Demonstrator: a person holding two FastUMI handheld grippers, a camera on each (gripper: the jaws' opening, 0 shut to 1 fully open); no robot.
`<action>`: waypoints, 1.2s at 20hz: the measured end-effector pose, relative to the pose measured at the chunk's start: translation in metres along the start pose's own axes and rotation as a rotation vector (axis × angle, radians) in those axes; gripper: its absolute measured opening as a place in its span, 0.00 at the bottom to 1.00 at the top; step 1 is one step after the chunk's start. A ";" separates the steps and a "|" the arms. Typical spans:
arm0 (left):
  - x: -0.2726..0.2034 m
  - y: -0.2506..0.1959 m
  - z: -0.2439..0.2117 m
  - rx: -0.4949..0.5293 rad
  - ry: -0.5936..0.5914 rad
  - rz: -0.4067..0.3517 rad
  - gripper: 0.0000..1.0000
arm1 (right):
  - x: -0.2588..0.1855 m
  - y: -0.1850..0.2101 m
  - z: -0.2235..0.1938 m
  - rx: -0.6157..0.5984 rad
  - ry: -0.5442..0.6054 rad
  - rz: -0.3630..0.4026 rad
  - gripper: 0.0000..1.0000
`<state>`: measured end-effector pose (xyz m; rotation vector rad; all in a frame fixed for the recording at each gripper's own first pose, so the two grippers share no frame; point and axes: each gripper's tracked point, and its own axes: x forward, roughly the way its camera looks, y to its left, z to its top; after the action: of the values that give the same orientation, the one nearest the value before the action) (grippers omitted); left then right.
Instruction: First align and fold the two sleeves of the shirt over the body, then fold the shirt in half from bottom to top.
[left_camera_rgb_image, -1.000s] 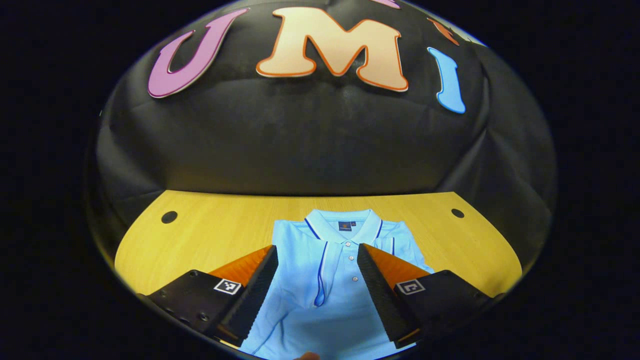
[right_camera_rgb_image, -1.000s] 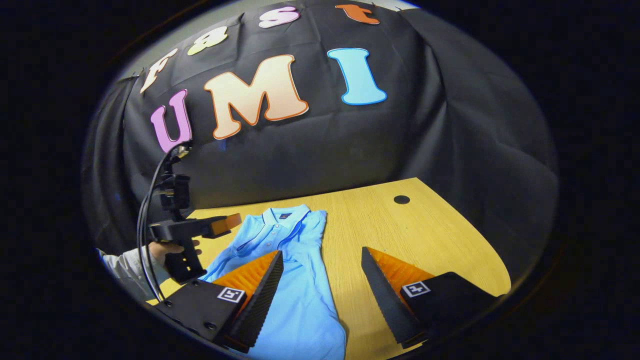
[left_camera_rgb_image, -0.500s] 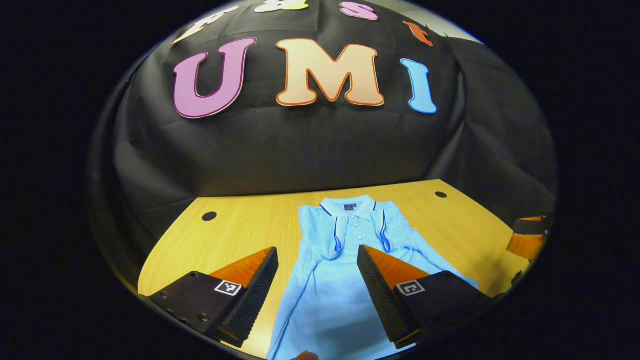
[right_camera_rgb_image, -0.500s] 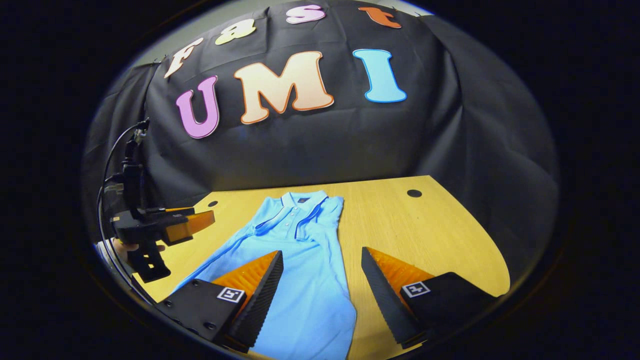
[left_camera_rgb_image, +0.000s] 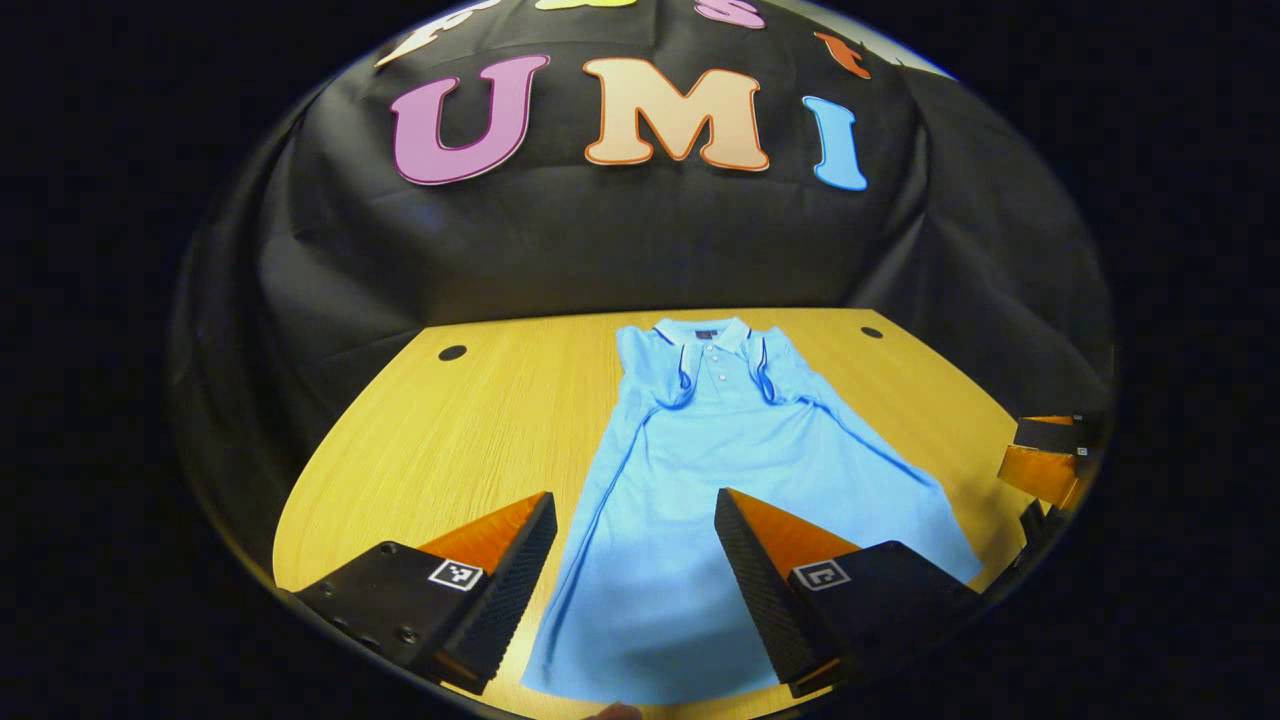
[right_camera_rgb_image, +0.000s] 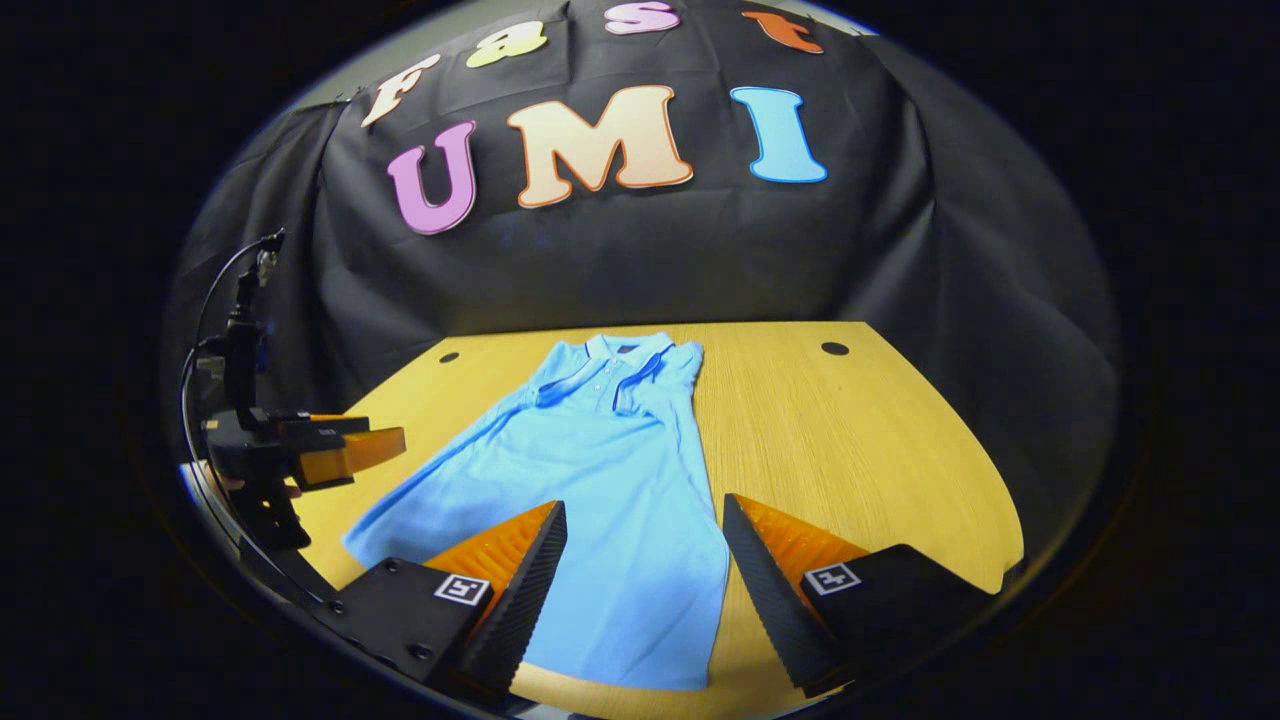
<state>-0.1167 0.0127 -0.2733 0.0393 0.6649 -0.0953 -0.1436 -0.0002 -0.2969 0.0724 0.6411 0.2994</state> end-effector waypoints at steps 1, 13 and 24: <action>-0.006 0.002 -0.010 0.006 0.016 0.006 0.96 | -0.004 -0.001 -0.013 -0.019 0.020 -0.012 0.93; -0.046 0.037 -0.124 0.061 0.212 0.097 0.95 | -0.019 -0.002 -0.110 -0.046 0.209 -0.057 0.98; -0.051 0.025 -0.142 0.072 0.231 0.049 0.94 | -0.019 -0.002 -0.150 -0.039 0.296 -0.103 0.94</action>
<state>-0.2415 0.0509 -0.3537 0.1372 0.8910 -0.0679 -0.2475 -0.0113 -0.4061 -0.0436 0.9288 0.2247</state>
